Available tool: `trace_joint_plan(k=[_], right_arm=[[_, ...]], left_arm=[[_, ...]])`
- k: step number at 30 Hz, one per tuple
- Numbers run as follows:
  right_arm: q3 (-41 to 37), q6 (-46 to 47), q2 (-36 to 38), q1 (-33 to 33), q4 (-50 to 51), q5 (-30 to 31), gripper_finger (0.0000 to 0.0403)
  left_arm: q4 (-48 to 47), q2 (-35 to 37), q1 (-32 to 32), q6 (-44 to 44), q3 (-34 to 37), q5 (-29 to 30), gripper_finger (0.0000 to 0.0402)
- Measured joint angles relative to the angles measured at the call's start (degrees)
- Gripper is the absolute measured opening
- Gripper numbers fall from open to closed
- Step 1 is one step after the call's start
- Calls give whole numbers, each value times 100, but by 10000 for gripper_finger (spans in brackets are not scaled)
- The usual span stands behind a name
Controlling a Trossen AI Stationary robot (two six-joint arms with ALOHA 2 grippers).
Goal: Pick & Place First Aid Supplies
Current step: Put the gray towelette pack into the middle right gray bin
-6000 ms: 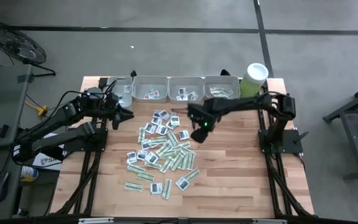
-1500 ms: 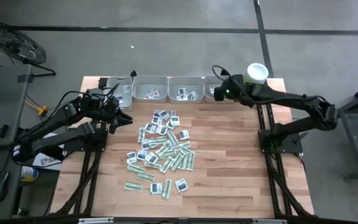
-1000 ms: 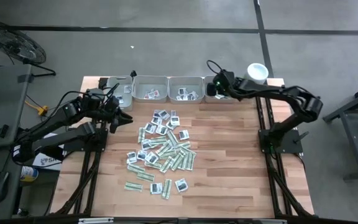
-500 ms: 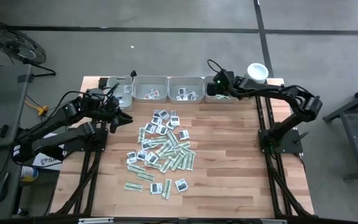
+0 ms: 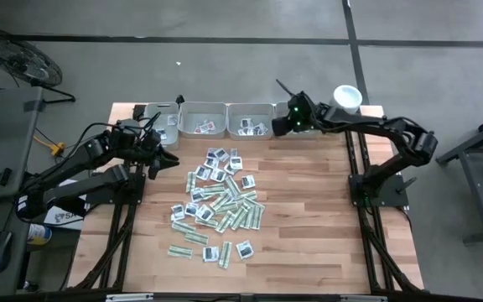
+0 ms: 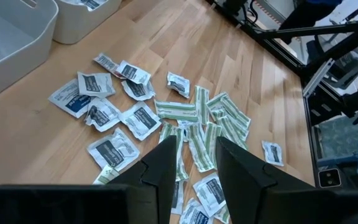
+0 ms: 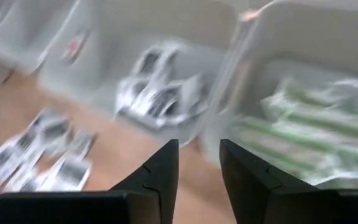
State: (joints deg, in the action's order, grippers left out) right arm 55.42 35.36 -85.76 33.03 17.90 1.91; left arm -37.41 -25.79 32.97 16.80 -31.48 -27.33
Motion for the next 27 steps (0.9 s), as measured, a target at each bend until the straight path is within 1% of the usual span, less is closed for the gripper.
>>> trace_joint_plan(k=[5,7,15,21,27], right_arm=[[0,-86,0,-416,12,-598,104],[0,-94,0,-641,12,-730,102],[0,-385,0,-1704,25,-689,103],[0,-73,0,-2527,23,-671,103],[0,-516,0,-3432,20,-660,98]], left_arm=[[-2,1,0,0,0,-1,112],[-2,-1,0,0,0,-2,112],[-7,1,0,0,0,-18,112],[-31,-1,0,0,0,-32,112],[-54,1,0,-129,0,-173,112]])
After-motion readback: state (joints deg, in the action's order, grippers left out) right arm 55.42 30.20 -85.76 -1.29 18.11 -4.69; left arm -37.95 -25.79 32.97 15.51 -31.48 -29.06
